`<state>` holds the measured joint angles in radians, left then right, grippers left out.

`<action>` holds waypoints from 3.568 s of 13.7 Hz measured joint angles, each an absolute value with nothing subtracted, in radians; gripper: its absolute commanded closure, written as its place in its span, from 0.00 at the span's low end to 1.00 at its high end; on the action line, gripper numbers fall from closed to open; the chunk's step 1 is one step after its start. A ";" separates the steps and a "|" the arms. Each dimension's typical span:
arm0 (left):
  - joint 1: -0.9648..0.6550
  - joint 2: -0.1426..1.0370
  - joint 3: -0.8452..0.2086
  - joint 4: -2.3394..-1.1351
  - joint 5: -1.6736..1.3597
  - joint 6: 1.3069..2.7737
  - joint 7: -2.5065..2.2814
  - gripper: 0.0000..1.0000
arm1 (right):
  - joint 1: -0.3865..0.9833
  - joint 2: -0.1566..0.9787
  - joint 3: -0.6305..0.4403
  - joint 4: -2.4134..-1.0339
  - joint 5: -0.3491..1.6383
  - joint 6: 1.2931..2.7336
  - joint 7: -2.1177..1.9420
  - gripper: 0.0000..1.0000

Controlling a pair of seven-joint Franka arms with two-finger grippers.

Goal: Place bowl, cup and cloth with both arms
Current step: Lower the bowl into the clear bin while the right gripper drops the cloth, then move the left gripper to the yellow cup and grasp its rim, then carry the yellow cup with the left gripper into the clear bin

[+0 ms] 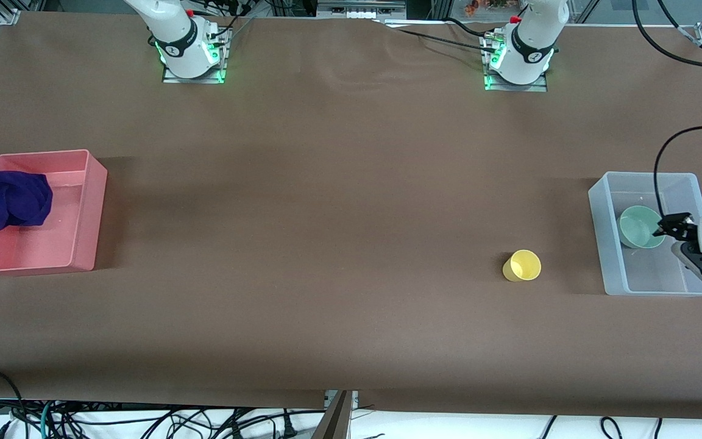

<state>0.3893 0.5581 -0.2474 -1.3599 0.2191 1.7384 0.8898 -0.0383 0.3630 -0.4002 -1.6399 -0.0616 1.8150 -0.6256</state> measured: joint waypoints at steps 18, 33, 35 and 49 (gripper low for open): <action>0.126 0.778 -0.242 -1.360 0.014 1.838 0.069 0.30 | -0.038 0.433 -0.400 -1.909 0.024 2.151 -0.626 1.00; 0.131 0.824 -0.227 -1.348 0.014 1.913 0.046 1.00 | -0.031 0.375 -0.385 -1.829 0.032 2.118 -0.625 0.01; 0.131 0.805 -0.227 -1.333 0.014 1.885 0.046 1.00 | -0.028 0.343 -0.375 -1.753 0.032 2.002 -0.623 0.01; 0.409 0.623 -0.207 -1.319 0.324 1.570 0.572 1.00 | -0.008 0.197 -0.007 -1.596 0.017 1.758 -0.118 0.00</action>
<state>0.4093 0.6231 -0.2067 -1.3193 0.3240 1.5698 0.5723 -0.0081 0.1973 -0.0072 -1.5956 0.0167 1.7576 -0.1184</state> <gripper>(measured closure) 0.960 0.000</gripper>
